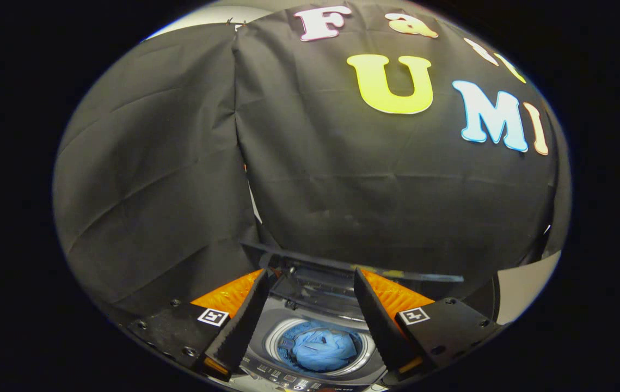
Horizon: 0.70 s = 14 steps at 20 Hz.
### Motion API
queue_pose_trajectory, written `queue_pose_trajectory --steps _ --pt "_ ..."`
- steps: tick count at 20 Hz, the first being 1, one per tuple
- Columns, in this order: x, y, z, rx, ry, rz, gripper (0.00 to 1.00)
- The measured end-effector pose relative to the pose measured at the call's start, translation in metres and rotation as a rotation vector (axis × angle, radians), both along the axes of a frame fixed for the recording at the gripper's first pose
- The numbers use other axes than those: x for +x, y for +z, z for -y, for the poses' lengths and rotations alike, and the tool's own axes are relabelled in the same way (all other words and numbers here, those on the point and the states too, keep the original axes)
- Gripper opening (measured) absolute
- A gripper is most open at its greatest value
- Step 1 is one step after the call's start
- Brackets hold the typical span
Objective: Put the clothes into the washing machine and then close the washing machine lid.
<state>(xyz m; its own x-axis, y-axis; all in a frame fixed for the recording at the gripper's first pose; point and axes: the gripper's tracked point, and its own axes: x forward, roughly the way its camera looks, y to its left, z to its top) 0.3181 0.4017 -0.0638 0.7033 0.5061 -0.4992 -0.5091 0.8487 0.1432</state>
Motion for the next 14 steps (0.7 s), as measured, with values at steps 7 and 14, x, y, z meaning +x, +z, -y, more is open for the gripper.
queue_pose_trajectory --steps 7,14 --pt "0.046 0.000 -0.006 -0.013 -0.052 -0.011 0.97" --pt "0.092 -0.037 -0.010 -0.035 -0.142 -0.084 0.97"
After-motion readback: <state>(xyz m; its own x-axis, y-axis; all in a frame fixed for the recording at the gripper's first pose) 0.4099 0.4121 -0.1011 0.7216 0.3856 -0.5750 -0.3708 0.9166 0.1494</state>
